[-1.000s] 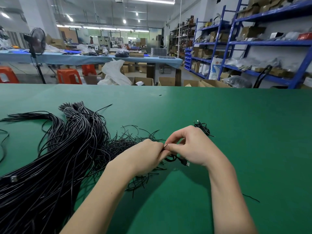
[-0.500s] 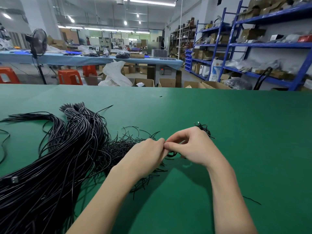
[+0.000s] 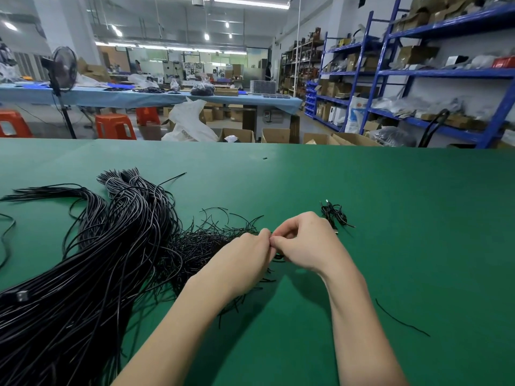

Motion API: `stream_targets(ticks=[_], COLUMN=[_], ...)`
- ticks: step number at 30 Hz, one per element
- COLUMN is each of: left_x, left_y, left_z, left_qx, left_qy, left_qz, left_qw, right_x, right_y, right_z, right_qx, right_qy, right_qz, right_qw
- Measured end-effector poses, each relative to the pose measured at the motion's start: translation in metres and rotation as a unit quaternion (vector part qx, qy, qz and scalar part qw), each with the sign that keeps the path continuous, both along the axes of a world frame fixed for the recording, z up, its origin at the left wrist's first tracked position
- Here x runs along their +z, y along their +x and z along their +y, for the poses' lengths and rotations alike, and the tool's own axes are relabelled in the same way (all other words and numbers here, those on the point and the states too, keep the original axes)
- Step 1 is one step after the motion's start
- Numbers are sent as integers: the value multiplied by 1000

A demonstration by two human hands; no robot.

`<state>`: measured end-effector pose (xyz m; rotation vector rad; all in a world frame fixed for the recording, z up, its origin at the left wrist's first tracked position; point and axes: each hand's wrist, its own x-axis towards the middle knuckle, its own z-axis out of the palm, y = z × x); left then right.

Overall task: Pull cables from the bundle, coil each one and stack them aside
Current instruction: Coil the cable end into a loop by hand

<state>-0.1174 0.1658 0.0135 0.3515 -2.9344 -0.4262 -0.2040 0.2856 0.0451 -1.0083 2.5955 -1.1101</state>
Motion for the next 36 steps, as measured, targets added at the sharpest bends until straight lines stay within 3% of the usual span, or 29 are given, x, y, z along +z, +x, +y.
stream_targets(ticks=[4, 7, 10, 12, 16, 23, 25, 27, 31, 33, 36], left_x=[4, 7, 11, 15, 22, 32, 32, 31, 24, 20, 12], left_y=[3, 5, 8, 7, 5, 10, 11, 10, 4, 2, 0], left_z=[-4, -5, -4, -2, -1, -8, -8, -6, -3, -2, 2], left_qx=[-18, -2, 8, 10, 52, 29, 20, 18, 27, 34, 38], left_qy=[90, 251, 446, 523, 635, 825, 842, 818, 697, 598, 402], left_qz=[-4, 0, 20, 35, 38, 7, 14, 35, 141, 179, 217], left_qw=[996, 968, 895, 852, 770, 564, 540, 574, 702, 781, 889], right_x=[-4, -7, -9, -10, -13, -14, -15, -13, -8, -7, -3], right_y=[-3, -4, -4, -5, -1, 5, 5, 6, 7, 6, 5], right_z=[1, 2, 1, 0, -3, -2, -2, -3, -3, -4, -5], right_qx=[24, 37, 40, 43, 50, 81, 82, 76, 53, 36, 29], right_qy=[-49, -94, -133, -161, -201, -272, -279, -266, -277, -266, -275], right_qz=[-9, 15, 41, 51, 54, 13, 34, 89, 168, 139, -8], right_qw=[998, 995, 989, 985, 977, 959, 956, 957, 945, 953, 961])
